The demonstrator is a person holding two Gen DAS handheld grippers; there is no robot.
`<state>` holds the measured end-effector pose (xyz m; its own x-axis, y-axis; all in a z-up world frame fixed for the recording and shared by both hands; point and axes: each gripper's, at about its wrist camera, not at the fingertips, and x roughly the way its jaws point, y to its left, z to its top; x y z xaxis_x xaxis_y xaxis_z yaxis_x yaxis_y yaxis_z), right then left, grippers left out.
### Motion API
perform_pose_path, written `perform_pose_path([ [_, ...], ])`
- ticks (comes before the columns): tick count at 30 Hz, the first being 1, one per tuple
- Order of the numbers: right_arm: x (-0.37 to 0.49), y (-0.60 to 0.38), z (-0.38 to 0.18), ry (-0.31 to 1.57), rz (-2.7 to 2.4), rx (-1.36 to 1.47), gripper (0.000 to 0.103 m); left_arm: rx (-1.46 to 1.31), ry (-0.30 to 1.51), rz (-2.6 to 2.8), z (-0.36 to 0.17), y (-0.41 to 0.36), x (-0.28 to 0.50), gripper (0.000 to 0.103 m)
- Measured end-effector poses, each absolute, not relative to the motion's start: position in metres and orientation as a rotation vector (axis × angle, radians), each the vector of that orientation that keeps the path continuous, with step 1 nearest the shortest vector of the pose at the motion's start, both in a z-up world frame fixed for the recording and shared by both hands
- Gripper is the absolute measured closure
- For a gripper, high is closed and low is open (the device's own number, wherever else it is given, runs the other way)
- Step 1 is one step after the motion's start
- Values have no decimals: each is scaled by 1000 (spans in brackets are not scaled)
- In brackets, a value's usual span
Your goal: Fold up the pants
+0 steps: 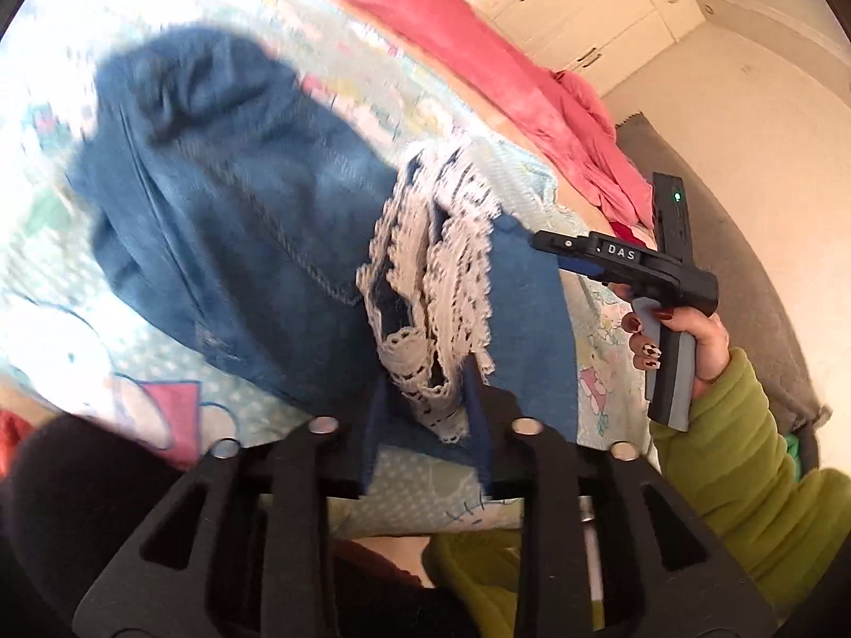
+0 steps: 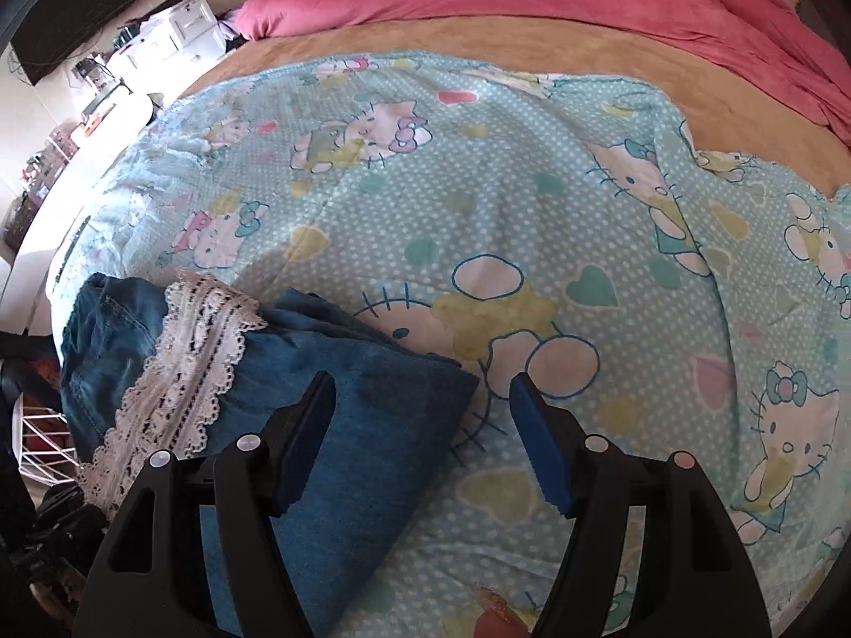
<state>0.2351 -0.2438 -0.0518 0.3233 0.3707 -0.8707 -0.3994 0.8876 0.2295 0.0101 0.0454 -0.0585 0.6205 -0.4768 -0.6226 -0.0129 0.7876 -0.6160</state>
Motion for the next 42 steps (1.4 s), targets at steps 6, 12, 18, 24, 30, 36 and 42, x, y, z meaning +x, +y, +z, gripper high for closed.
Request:
perform_pose_path([
  [6, 194, -259, -27, 1016, 550, -33, 36, -522, 805, -224, -24, 57, 16, 62],
  [12, 127, -251, -13, 920, 661, -124, 36, -456, 877, -228, -26, 49, 50, 49],
  [18, 73, -230, -17, 902, 808, -211, 36, -364, 997, -243, -45, 31, 78, 37],
  [24, 66, -209, -41, 971, 858, -200, 36, -330, 1051, -235, -59, 16, 86, 90],
  [30, 70, -201, -54, 1026, 858, -197, 36, -286, 1029, -217, -52, 17, 70, 96],
  [36, 67, -201, -59, 1032, 839, -218, 36, -285, 1008, -181, -51, 22, 65, 85],
  [42, 69, -218, -55, 1048, 812, -196, 36, -215, 935, -212, -21, 7, 48, 80],
])
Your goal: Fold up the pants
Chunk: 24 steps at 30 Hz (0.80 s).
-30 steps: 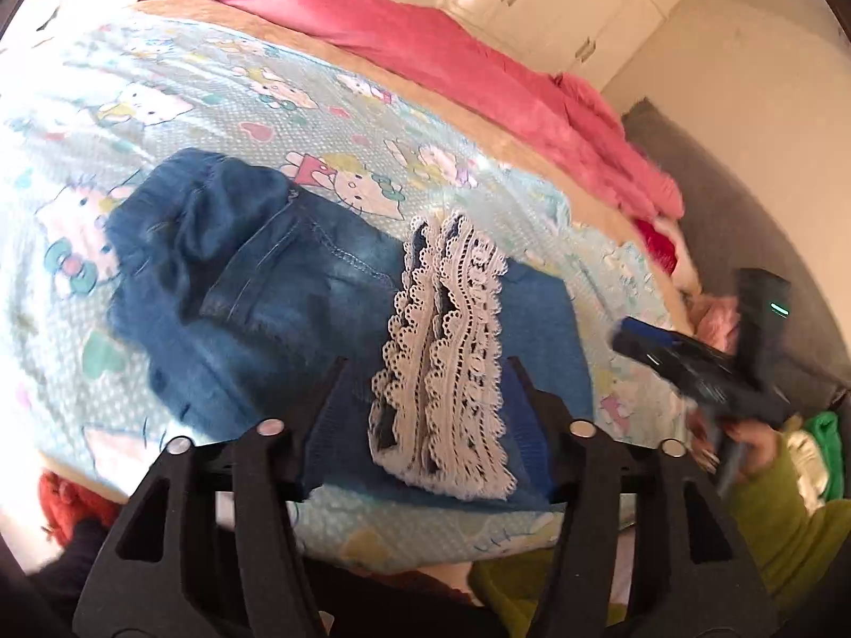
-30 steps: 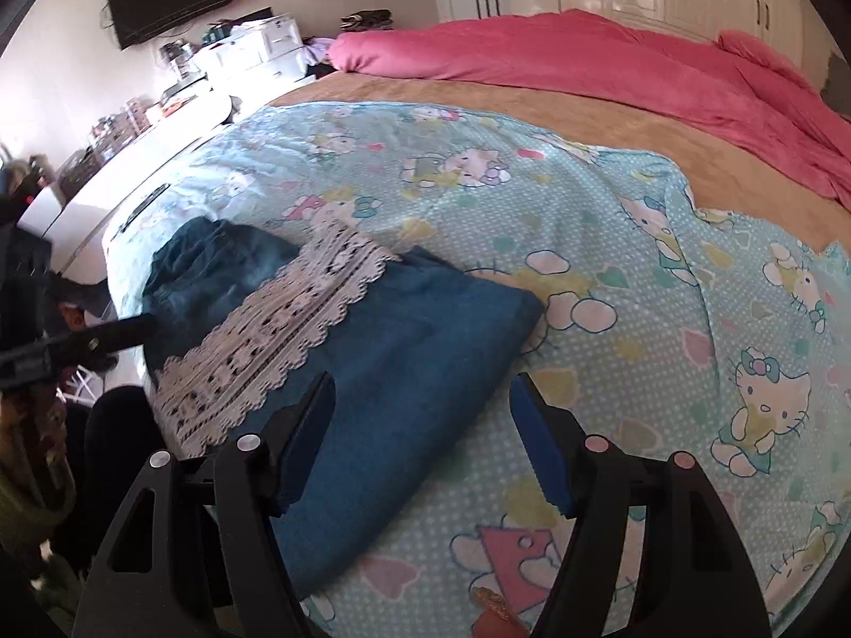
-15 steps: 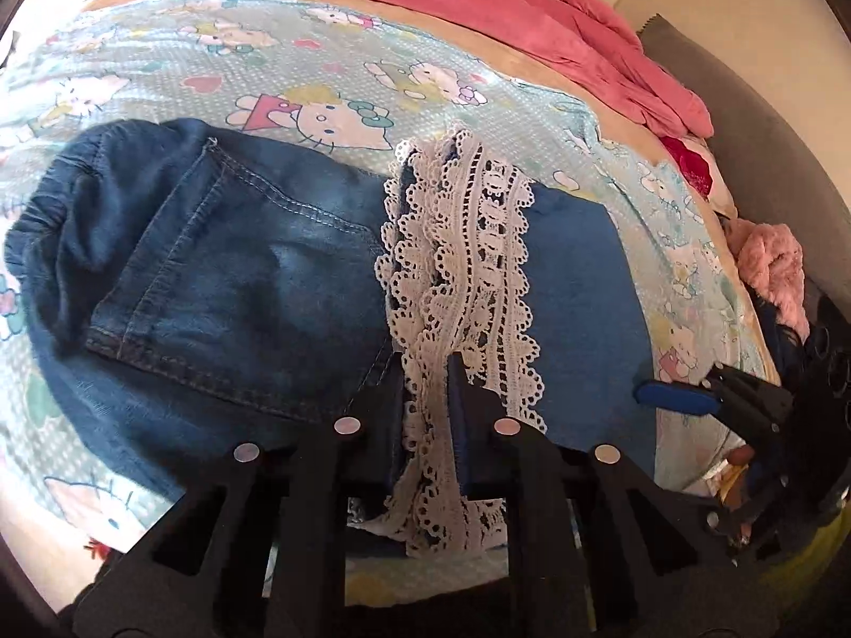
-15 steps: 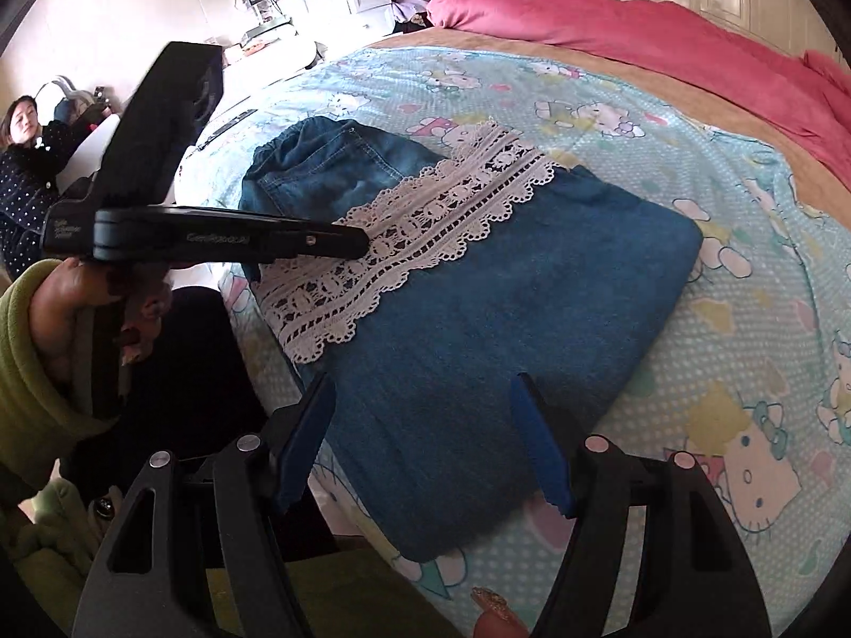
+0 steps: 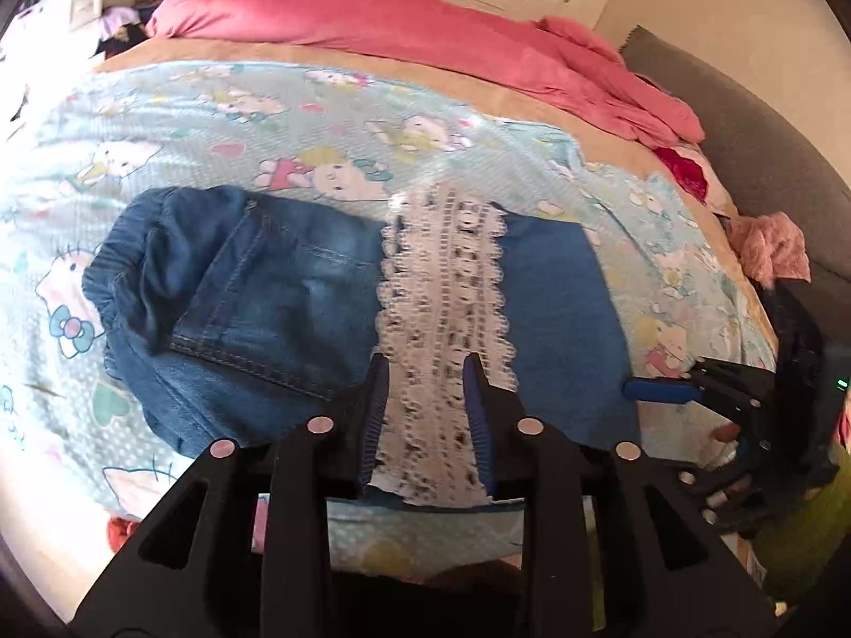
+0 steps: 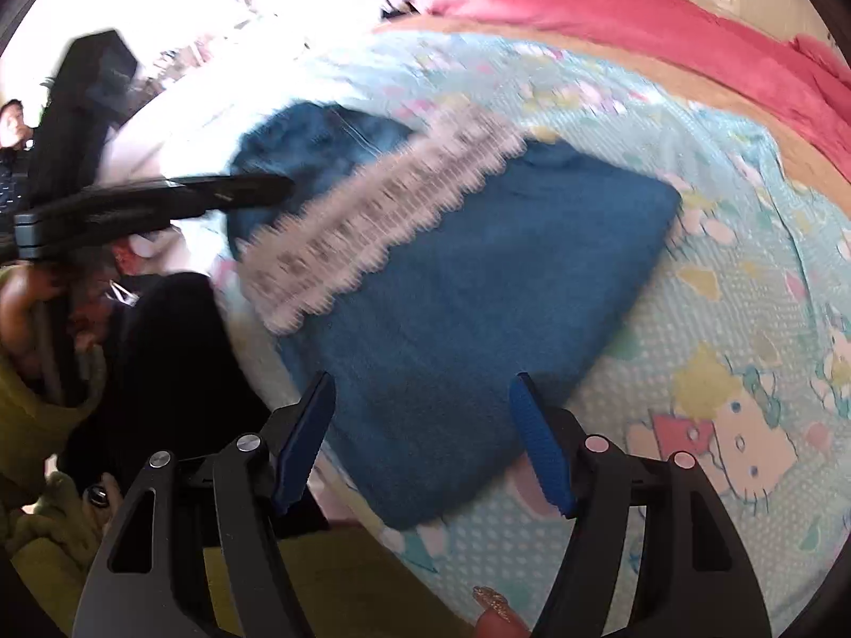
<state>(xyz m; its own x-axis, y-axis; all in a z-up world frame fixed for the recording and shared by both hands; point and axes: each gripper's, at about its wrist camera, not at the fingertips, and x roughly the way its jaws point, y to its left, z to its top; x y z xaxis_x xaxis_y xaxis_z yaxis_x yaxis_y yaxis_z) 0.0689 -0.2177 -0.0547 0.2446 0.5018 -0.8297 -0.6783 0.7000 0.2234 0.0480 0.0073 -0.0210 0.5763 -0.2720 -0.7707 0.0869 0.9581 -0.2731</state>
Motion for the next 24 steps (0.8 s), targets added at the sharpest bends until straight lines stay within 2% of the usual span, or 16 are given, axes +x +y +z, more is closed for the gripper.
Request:
perform_pose_path([
  [3, 74, -227, -51, 1051, 803, -165, 36, -158, 956, -216, -28, -5, 48, 78],
  [9, 121, -233, -17, 938, 740, -109, 36, -127, 996, -229, -46, -16, 49, 77],
  [15, 179, -187, -29, 1007, 788, -114, 37, -141, 1010, -223, -54, -14, 50, 76],
  [17, 194, -168, -41, 1068, 785, -117, 42, -140, 1011, -224, -55, -14, 51, 76],
  [18, 199, -161, -48, 1091, 792, -112, 52, -138, 1012, -224, -55, -14, 51, 76],
  [19, 207, -151, -57, 1114, 776, -119, 55, -137, 1011, -224, -56, -14, 51, 76],
  [24, 225, -132, -80, 1165, 735, -128, 55, -139, 1010, -223, -57, -13, 50, 76],
])
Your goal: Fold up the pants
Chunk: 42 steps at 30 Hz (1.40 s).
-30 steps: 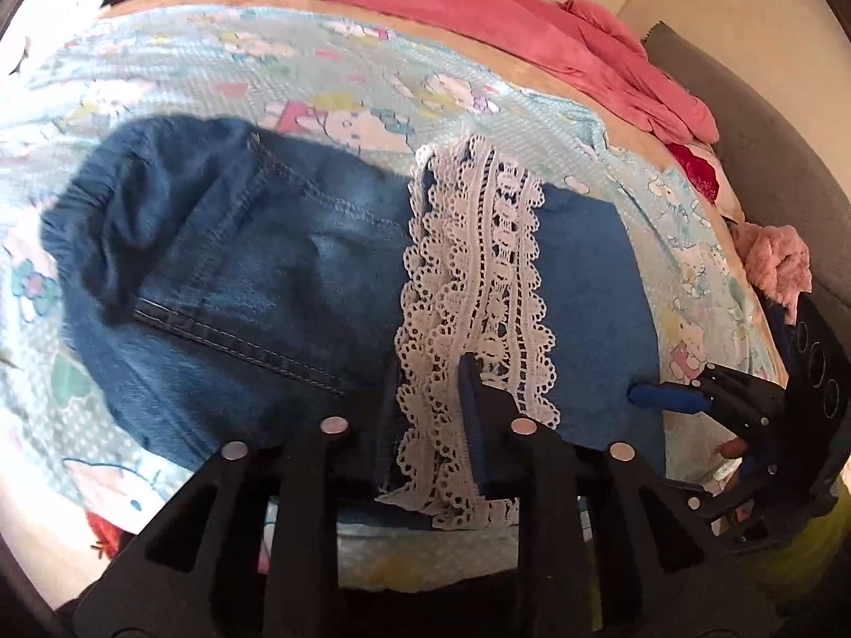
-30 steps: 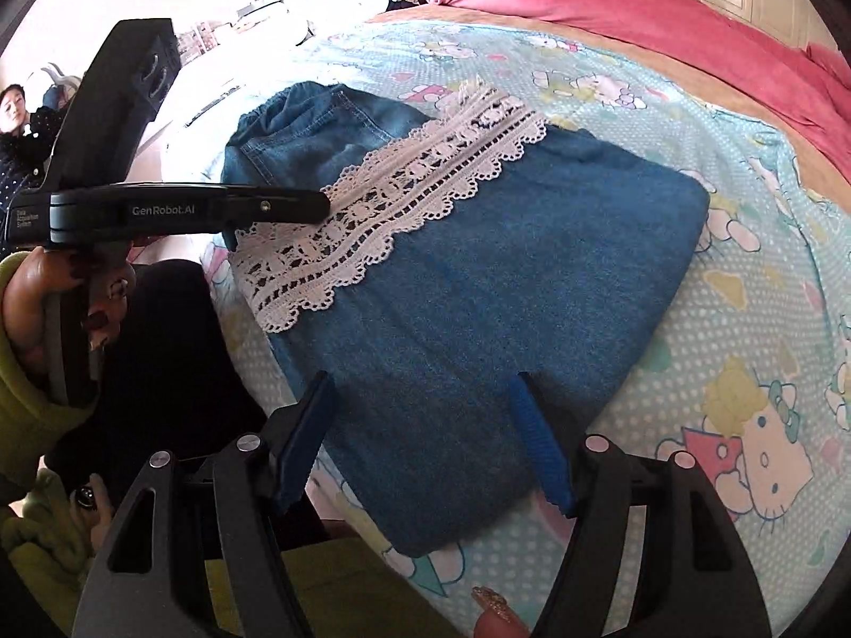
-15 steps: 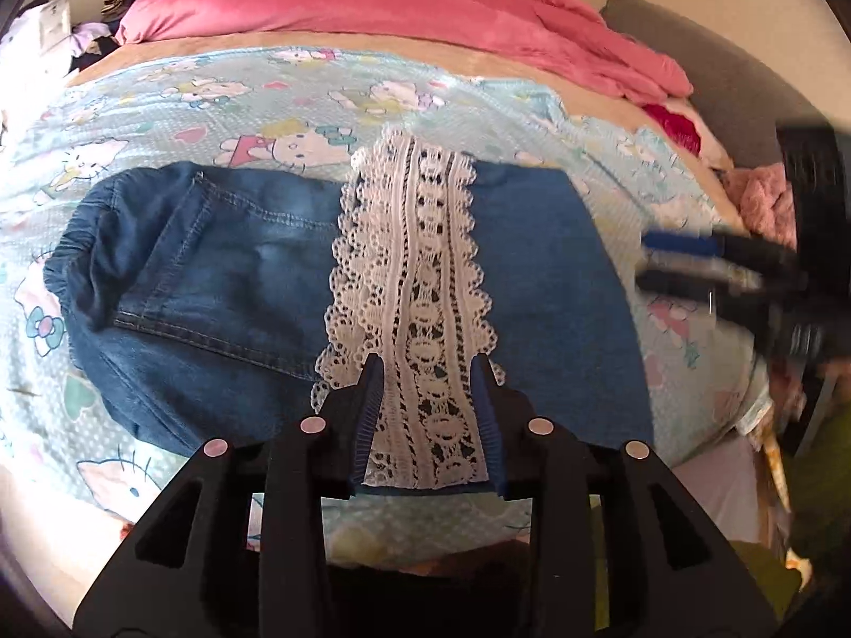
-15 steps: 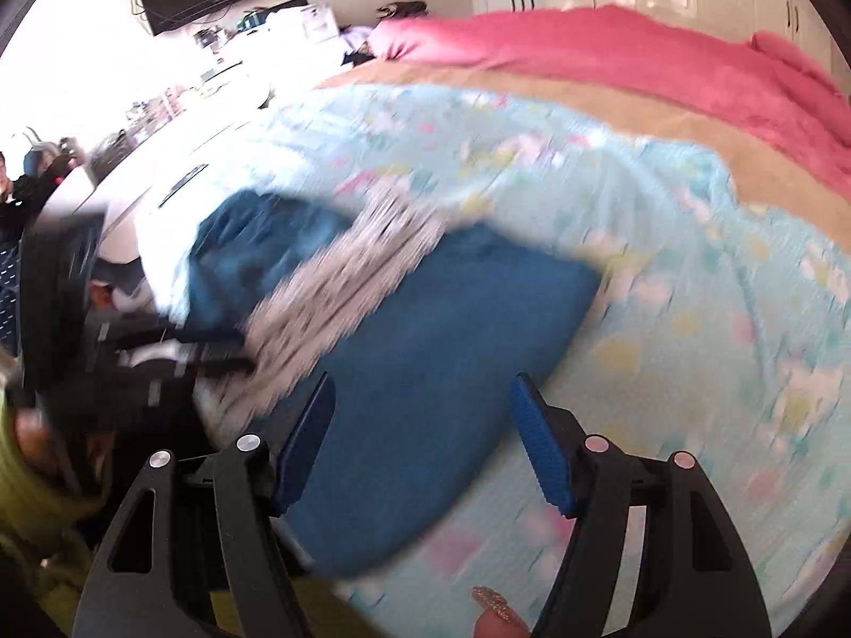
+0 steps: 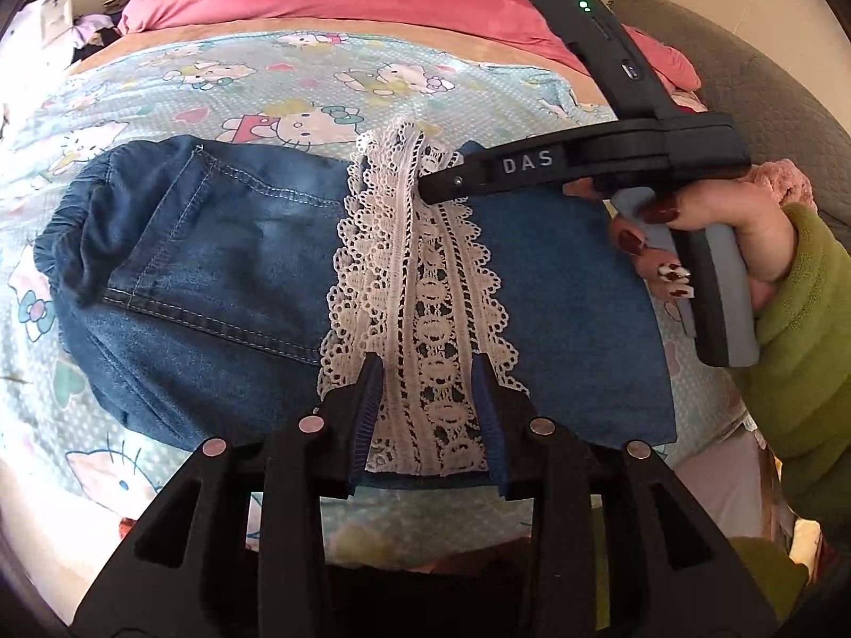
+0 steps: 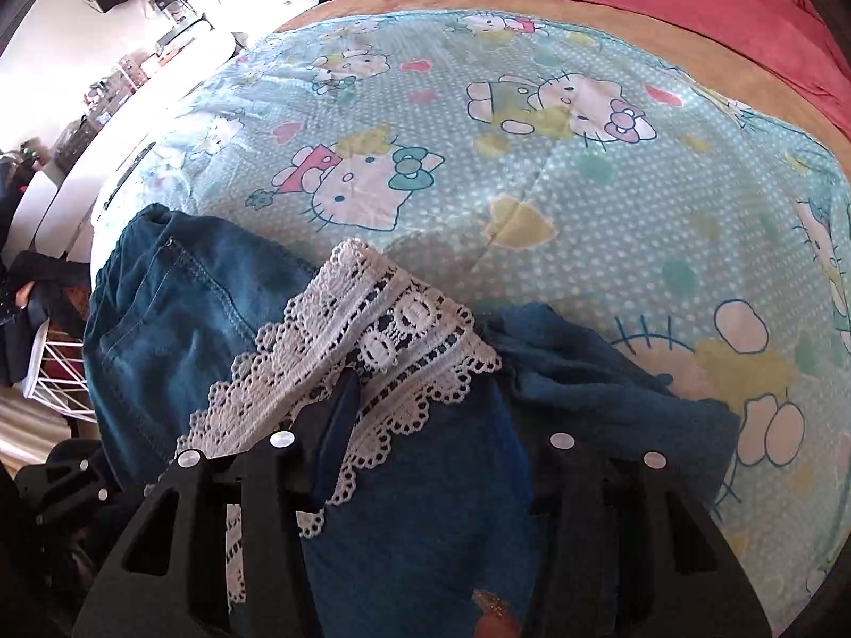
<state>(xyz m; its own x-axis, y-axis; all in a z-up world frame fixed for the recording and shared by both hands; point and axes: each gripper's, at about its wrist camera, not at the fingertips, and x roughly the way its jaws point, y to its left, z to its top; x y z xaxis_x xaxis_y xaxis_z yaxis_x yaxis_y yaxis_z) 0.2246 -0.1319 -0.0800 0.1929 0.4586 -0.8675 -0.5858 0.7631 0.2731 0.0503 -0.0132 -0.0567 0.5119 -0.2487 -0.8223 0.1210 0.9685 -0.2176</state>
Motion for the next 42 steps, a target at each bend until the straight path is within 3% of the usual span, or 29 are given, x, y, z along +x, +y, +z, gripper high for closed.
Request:
perform_pose_path([
  [4, 223, -137, -72, 1159, 745, -119, 55, -149, 1009, -221, -55, -12, 49, 76],
  [8, 219, -155, -40, 1076, 750, -82, 54, -148, 996, -208, -45, -10, 43, 66],
  [10, 219, -161, -26, 1058, 752, -67, 43, -150, 984, -202, -39, -8, 40, 65],
  [12, 218, -163, -13, 1024, 766, -69, 38, -140, 967, -186, -32, -6, 37, 62],
  [18, 212, -146, 9, 986, 804, -95, 22, -138, 923, -128, -15, 12, 26, 41],
  [23, 204, -115, 21, 962, 867, -151, 21, -157, 900, -71, -8, 32, 22, 25],
  [29, 200, -74, 26, 966, 928, -214, 21, -165, 891, -5, -8, 55, 18, 14],
  [42, 198, 4, 10, 1019, 1032, -333, 21, -251, 924, 75, -28, 100, 22, 12],
])
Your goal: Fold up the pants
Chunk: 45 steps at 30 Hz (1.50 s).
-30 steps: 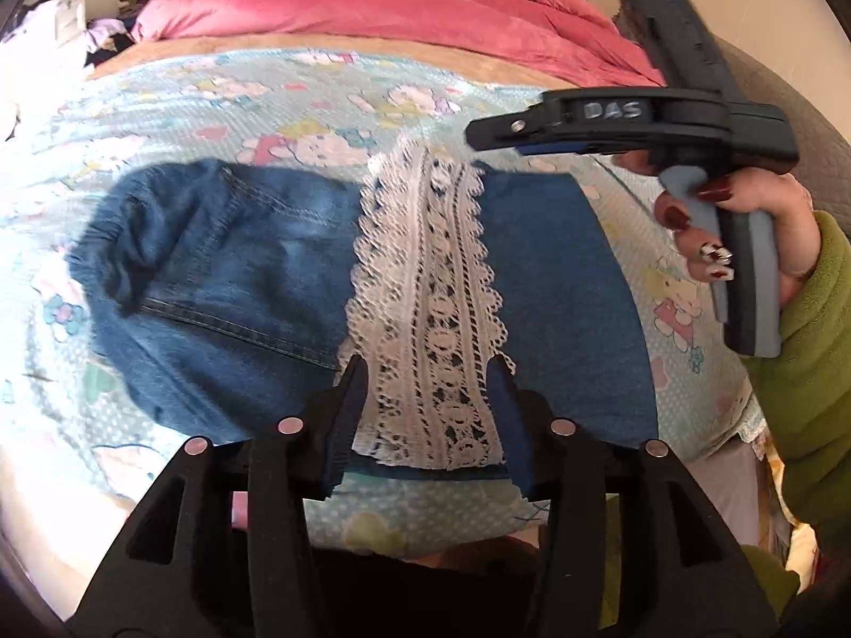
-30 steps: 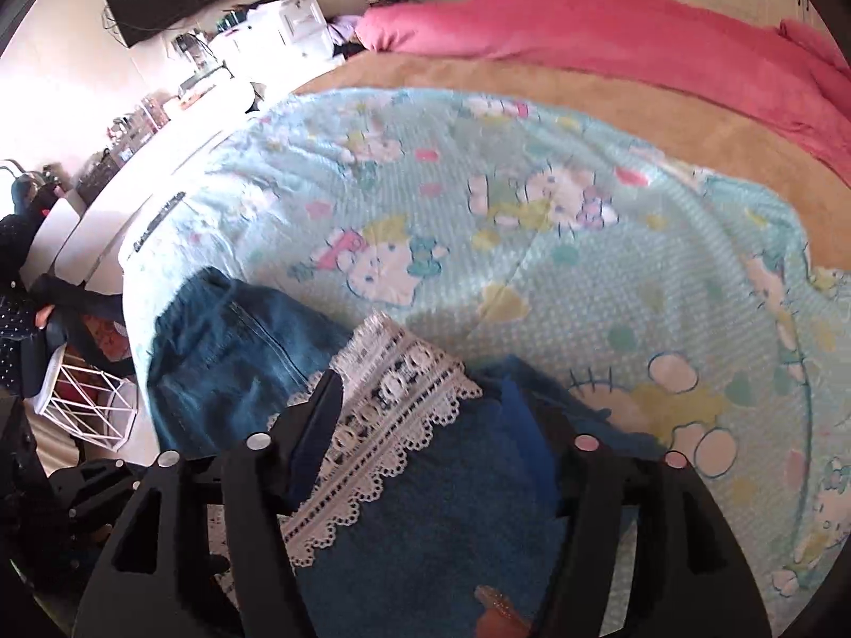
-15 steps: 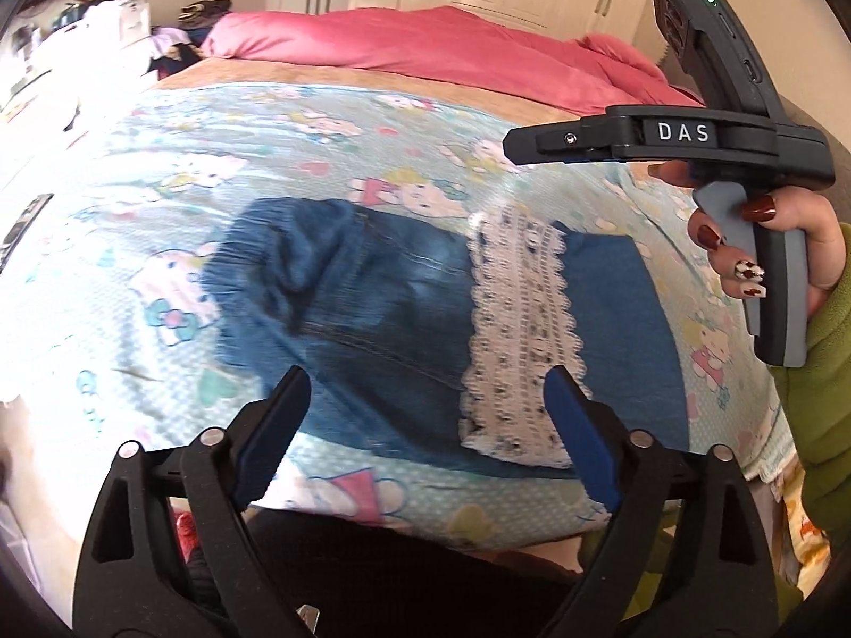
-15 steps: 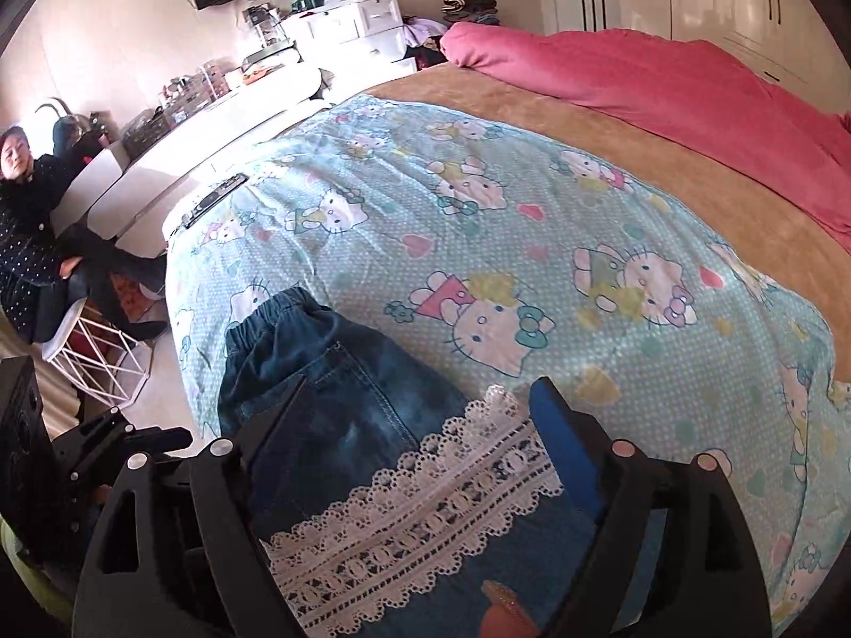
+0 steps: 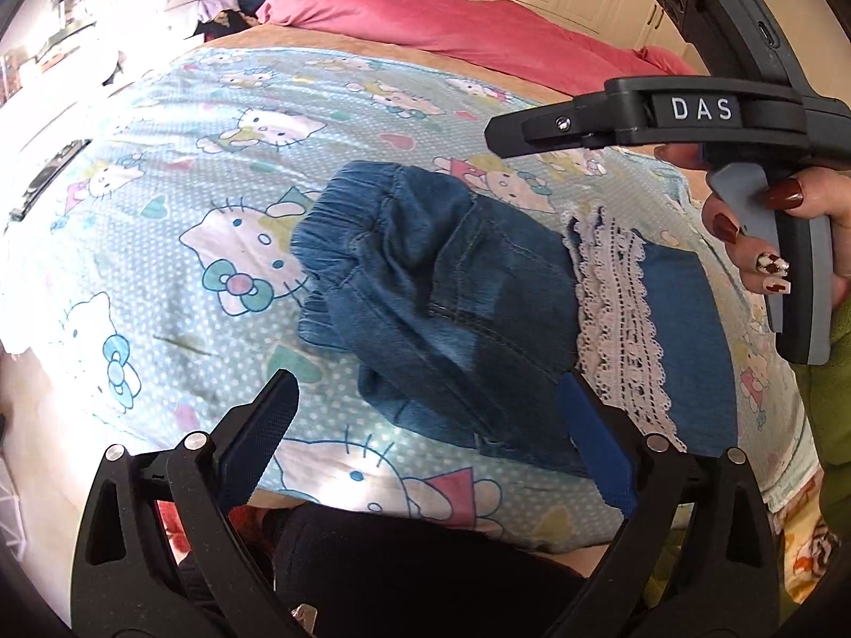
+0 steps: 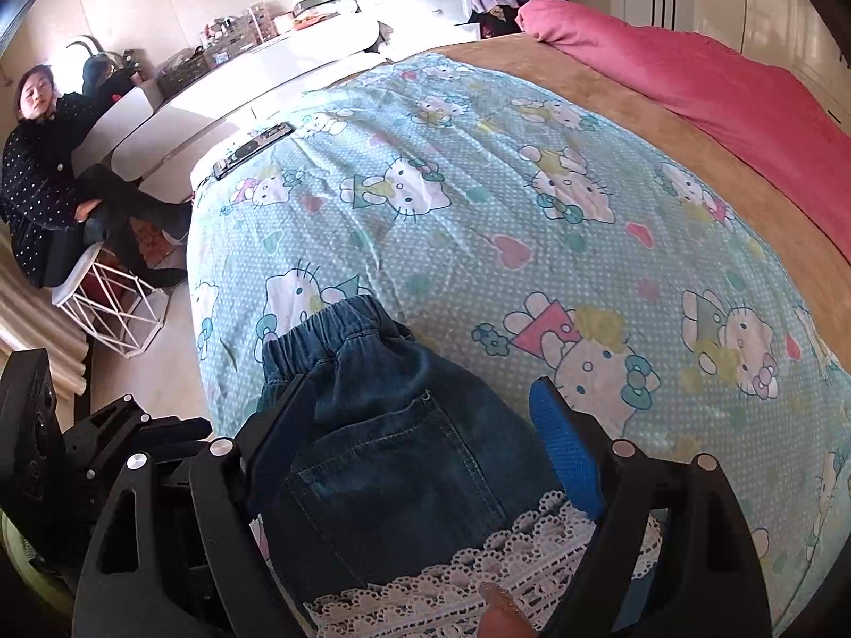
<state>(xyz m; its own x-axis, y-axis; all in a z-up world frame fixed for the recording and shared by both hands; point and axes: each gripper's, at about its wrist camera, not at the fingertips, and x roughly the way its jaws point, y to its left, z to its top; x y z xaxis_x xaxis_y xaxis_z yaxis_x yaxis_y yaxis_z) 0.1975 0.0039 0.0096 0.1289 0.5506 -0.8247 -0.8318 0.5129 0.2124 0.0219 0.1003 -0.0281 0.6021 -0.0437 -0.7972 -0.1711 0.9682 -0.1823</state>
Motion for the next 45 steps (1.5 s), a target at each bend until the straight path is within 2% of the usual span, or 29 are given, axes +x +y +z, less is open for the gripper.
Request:
perform_pose_path([
  [7, 203, 44, -17, 1109, 1092, -368, 21, -359, 917, 78, -40, 122, 26, 14],
  [11, 202, 65, -31, 1157, 1132, -393, 21, -398, 935, 66, -49, 128, 30, 36],
  [13, 202, 76, -38, 1181, 1148, -400, 21, -413, 947, 59, -53, 130, 32, 38],
  [18, 205, 93, -56, 1255, 1196, -360, 23, -412, 956, 65, -56, 129, 33, 38],
  [20, 207, 94, -60, 1260, 1203, -345, 34, -412, 959, 68, -56, 128, 34, 38],
  [25, 213, 76, -53, 1248, 1244, -268, 72, -408, 962, 68, -56, 126, 40, 38],
  [26, 215, 69, -50, 1240, 1253, -243, 74, -408, 964, 68, -55, 125, 41, 37],
  [31, 220, 21, -25, 1174, 1327, -105, 76, -387, 964, 50, -48, 113, 45, 34],
  [38, 215, -60, 12, 1038, 1393, 7, 76, -349, 944, 0, -29, 83, 53, 22],
  [45, 214, -132, 25, 963, 1369, 47, 76, -332, 942, -95, -19, 41, 69, 21],
])
